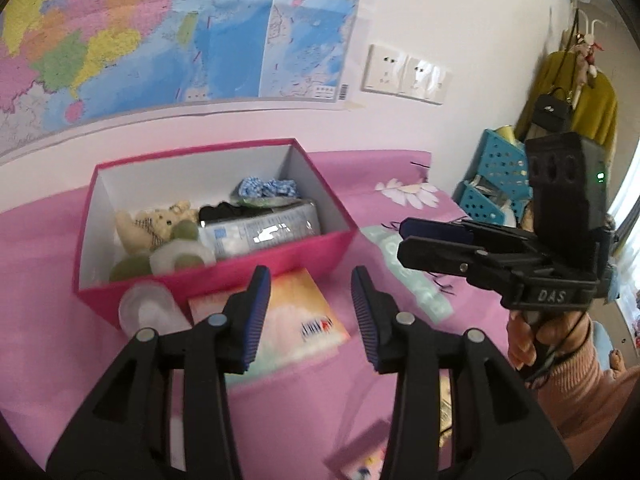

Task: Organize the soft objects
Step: 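Move the right gripper to the yellow tissue pack and grasp it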

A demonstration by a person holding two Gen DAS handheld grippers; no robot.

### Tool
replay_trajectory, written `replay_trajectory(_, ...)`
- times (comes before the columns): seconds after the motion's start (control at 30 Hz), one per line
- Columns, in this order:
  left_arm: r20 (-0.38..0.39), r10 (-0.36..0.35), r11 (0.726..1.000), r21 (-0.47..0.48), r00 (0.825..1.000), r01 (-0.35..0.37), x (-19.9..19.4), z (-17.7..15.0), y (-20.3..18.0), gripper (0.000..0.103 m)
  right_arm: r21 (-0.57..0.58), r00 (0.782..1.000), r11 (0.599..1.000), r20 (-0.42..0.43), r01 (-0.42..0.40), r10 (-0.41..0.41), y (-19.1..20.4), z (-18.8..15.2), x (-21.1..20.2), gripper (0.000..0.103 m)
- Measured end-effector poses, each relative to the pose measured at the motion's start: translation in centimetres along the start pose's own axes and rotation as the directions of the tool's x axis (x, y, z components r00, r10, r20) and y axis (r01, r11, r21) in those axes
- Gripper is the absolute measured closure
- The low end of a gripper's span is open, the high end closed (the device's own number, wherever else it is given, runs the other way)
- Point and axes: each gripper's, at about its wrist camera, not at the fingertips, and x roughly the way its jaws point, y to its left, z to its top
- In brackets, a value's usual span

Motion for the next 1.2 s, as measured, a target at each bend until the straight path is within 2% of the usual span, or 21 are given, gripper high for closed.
replay_trajectory(0.1, -0.011, -0.035, 0.999, -0.014, 0.999, 0.035, -0.9, -2.0, -0.3, 0.059, -0.004, 1.000, 1.000, -0.015, -0.014, 0.014, 0.5, -1.3, -1.0, 0.055)
replay_trajectory(0.23, -0.072, -0.054, 0.998, -0.030, 0.996, 0.052, -0.6, -5.0, -0.7, 0.059, 0.018, 0.999, 1.000, -0.050, -0.020, 0.021, 0.4, -3.5, -2.1, 0.054)
replay_trajectory(0.47, -0.207, -0.118, 0.991, -0.092, 0.971, 0.101, 1.1, -10.3, -1.1, 0.059, 0.098, 0.989, 0.995, -0.145, 0.001, 0.013, -0.8, -8.3, -2.6, 0.054)
replay_trajectory(0.7, -0.237, -0.174, 0.985, -0.058, 0.956, 0.165, 0.6, -12.5, -3.7, 0.059, 0.173, 0.976, 0.984, -0.219, 0.052, -0.014, -2.0, -12.4, -3.4, 0.054)
replay_trajectory(0.8, -0.256, -0.218, 0.975, -0.019, 0.942, 0.221, 0.5, -13.1, -5.4, 0.059, 0.197, 0.972, 0.977, -0.235, 0.077, -0.029, -2.6, -13.7, -4.2, 0.054)
replay_trajectory(0.97, -0.315, -0.238, 0.963, 0.048, 0.919, 0.266, 0.8, -14.5, -7.9, 0.059, 0.209, 0.965, 0.973, -0.258, 0.093, -0.037, -2.4, -15.3, -5.2, 0.054)
replay_trajectory(1.2, -0.359, -0.292, 0.943, 0.045, 0.886, 0.329, 0.1, -16.4, -8.6, 0.059, 0.210, 0.967, 0.974, -0.254, 0.084, -0.029, -1.6, -16.5, -6.4, 0.054)
